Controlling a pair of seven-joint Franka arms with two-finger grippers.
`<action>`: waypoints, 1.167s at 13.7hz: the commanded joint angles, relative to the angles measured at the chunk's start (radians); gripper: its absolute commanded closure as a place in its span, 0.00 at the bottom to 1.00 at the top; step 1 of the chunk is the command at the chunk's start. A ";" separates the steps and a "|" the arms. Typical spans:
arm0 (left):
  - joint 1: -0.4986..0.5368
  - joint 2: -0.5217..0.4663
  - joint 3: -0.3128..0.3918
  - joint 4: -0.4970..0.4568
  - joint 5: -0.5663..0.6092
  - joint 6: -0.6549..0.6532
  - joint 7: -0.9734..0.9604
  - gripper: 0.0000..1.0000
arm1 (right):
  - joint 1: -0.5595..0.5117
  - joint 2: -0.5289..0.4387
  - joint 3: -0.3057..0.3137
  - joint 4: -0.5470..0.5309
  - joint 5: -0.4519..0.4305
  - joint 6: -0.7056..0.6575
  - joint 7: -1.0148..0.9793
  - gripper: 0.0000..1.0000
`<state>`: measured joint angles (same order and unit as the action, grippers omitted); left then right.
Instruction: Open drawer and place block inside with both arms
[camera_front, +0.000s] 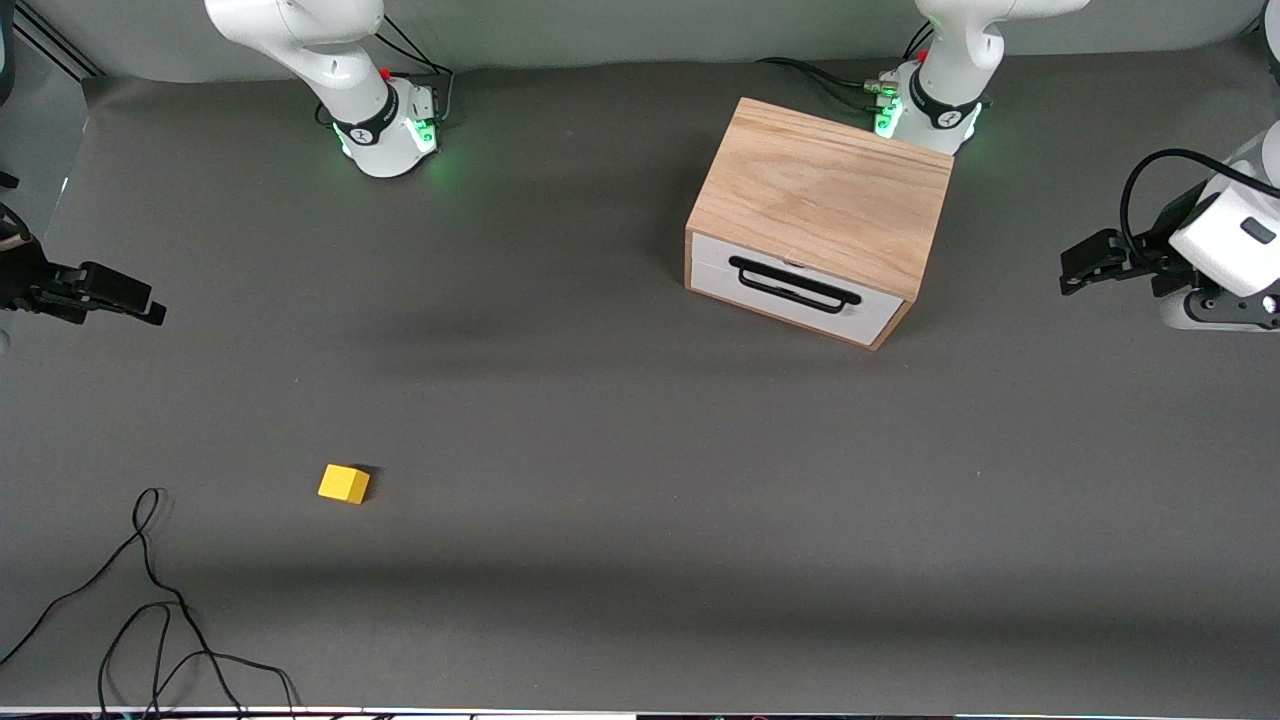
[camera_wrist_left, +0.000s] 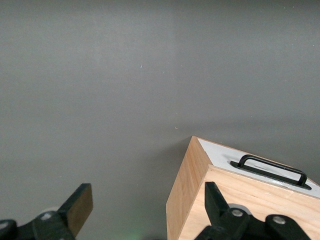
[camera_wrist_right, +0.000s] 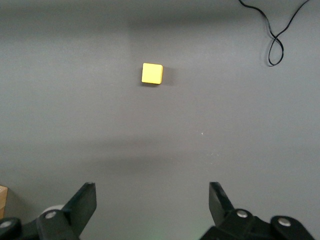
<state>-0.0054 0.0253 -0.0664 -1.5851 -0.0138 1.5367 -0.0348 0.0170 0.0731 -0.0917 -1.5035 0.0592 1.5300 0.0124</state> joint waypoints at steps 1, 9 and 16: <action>0.004 -0.008 0.000 0.005 0.006 -0.021 0.018 0.00 | 0.001 0.002 0.000 0.016 0.005 -0.001 -0.026 0.00; 0.002 -0.008 0.000 0.004 0.006 -0.021 0.018 0.00 | 0.012 0.005 0.006 0.016 0.008 -0.005 -0.025 0.00; 0.002 -0.007 0.000 0.002 0.006 -0.023 0.018 0.00 | 0.063 0.022 0.004 0.009 0.002 0.016 -0.012 0.00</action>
<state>-0.0053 0.0255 -0.0663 -1.5862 -0.0136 1.5305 -0.0345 0.0753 0.0927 -0.0820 -1.5042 0.0592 1.5359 0.0095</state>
